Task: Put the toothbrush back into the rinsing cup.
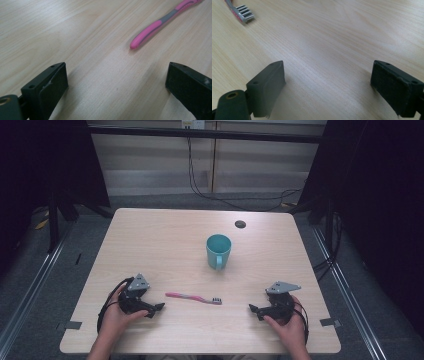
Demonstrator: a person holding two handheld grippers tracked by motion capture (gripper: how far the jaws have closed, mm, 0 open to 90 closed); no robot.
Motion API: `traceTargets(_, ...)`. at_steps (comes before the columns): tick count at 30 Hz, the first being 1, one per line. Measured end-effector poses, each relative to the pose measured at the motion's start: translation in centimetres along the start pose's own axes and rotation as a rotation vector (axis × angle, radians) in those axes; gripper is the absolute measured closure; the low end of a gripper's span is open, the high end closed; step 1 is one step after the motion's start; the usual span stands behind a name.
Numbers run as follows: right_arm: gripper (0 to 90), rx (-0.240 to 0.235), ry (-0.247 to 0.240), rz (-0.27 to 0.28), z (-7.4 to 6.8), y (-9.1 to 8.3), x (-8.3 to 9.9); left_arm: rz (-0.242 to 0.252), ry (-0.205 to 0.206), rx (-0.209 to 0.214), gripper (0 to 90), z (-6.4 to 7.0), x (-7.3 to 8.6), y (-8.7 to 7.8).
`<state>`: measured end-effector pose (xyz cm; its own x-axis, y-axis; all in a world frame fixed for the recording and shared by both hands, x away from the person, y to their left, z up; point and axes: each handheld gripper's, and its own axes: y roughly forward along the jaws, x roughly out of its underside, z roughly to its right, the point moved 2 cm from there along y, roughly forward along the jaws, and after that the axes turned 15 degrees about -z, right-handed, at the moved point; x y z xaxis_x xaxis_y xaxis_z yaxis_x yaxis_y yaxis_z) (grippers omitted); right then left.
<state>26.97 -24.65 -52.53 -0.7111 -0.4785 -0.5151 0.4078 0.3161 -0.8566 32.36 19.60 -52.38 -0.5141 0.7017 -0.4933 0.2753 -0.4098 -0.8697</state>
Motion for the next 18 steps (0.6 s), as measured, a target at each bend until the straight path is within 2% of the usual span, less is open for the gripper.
traceTargets(1,11.5,0.000,0.000,0.000,0.0,0.0,0.0,-0.003,0.006,0.002,4.6,0.0,-0.1,-0.1)
traceTargets(3,11.5,0.001,0.000,0.000,0.0,0.0,0.0,-0.026,0.024,0.025,17.7,0.1,-0.4,-0.5)
traceTargets(4,11.5,0.001,0.000,0.000,0.0,0.0,0.0,-0.045,0.037,0.025,20.0,0.1,-0.6,-0.6)
traceTargets(5,11.5,0.001,0.000,0.000,0.0,0.0,0.0,-0.045,0.037,0.025,20.1,0.1,-0.6,-0.6)
traceTargets(6,11.5,0.000,0.001,-0.001,0.0,0.0,0.0,-0.065,0.041,0.027,20.1,0.2,-0.8,-0.6)
traceTargets(9,11.5,0.001,0.000,0.000,0.0,0.0,0.0,-0.118,0.088,0.026,23.9,0.4,-1.6,-0.9)
traceTargets(11,11.6,0.001,0.000,-0.001,0.0,0.0,0.0,-0.131,0.111,0.028,26.2,0.5,-2.2,-1.1)
traceTargets(13,11.6,0.001,0.001,-0.002,0.0,0.0,0.0,-0.172,0.163,0.033,27.6,0.6,-3.4,-1.3)
traceTargets(14,11.6,0.001,0.001,-0.002,0.0,0.0,0.0,-0.172,0.163,0.033,27.7,0.6,-3.4,-1.3)
traceTargets(15,11.6,0.001,0.001,-0.002,0.0,0.0,0.0,-0.189,0.184,0.033,28.0,0.9,-4.3,-1.3)
traceTargets(16,11.6,0.001,0.001,-0.002,0.0,0.0,0.0,-0.189,0.184,0.033,28.2,0.9,-4.3,-1.3)
traceTargets(18,11.6,0.000,0.002,-0.004,0.0,0.0,0.0,-0.208,0.209,0.047,28.8,1.1,-5.2,-1.4)
